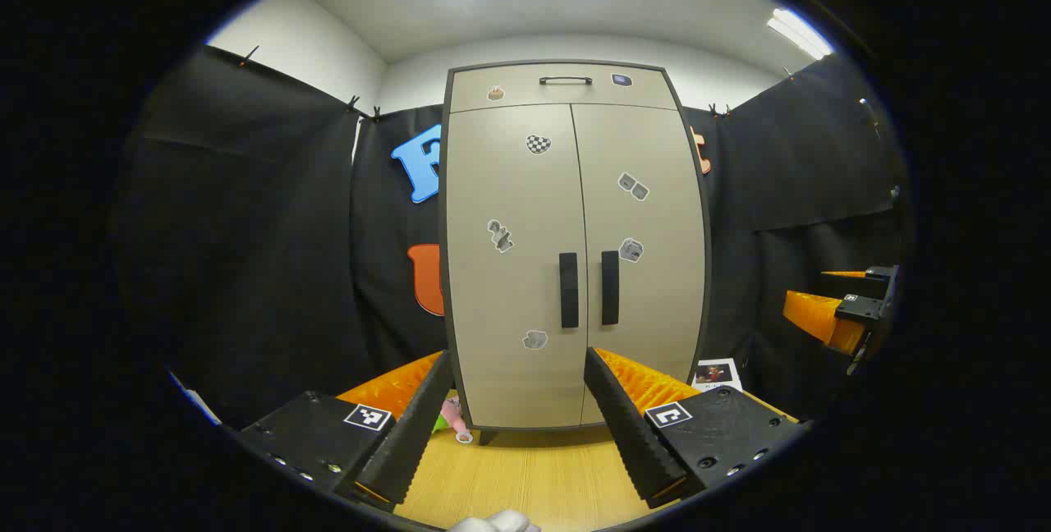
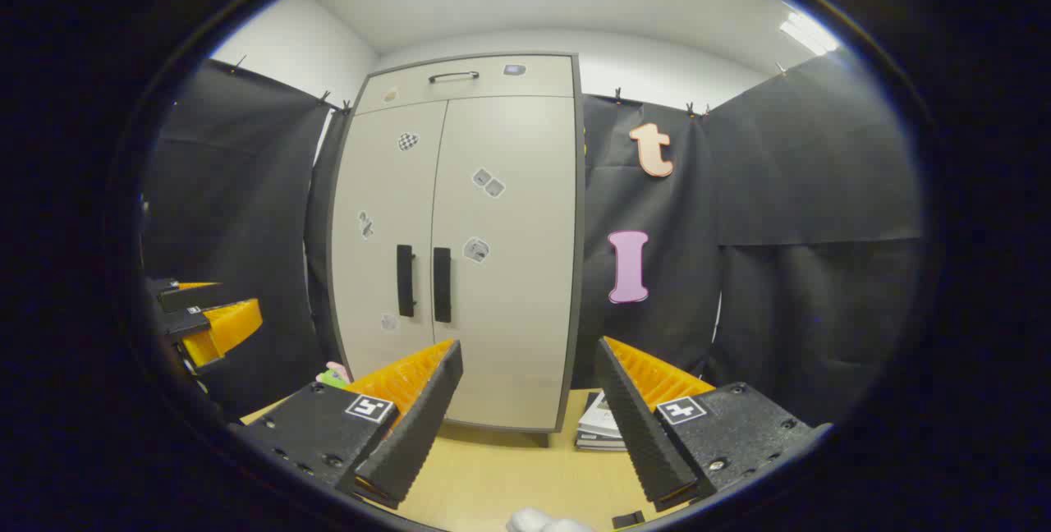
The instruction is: Open the right door of the double-door shoe cabinet with the right hand, and open the left door with the left hand.
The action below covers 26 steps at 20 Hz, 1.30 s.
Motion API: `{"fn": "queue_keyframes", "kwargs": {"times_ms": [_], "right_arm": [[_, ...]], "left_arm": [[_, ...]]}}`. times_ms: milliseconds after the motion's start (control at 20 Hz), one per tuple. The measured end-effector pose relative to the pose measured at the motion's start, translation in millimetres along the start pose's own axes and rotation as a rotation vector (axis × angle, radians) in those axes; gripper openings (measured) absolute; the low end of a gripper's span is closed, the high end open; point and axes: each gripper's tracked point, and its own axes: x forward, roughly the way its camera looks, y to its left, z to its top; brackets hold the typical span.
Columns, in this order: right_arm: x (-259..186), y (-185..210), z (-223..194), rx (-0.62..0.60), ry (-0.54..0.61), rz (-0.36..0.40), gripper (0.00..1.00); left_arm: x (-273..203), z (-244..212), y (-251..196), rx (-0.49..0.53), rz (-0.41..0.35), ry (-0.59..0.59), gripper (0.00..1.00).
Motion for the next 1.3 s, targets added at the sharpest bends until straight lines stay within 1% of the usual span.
{"fn": "queue_keyframes", "kwargs": {"times_ms": [450, 800, 1050, 1300], "right_arm": [[-2.1, 3.6, 2.9, -0.004, -0.007, -0.010, 1.00], [9.4, 20.5, -4.8, -0.011, 0.014, 0.001, 1.00], [37.2, 45.0, -8.5, -0.010, 0.033, 0.030, 1.00], [84.8, 77.9, -4.1, -0.040, 0.027, 0.078, 1.00]], "left_arm": [[-1.0, -3.5, 4.4, 0.011, -0.006, 0.006, 0.96], [-7.4, -9.5, 13.4, 0.007, -0.003, 0.021, 0.96], [-20.5, -19.9, 18.1, 0.013, -0.003, 0.042, 0.96], [-24.1, -29.4, 28.4, 0.024, 0.029, 0.066, 0.96]]}}
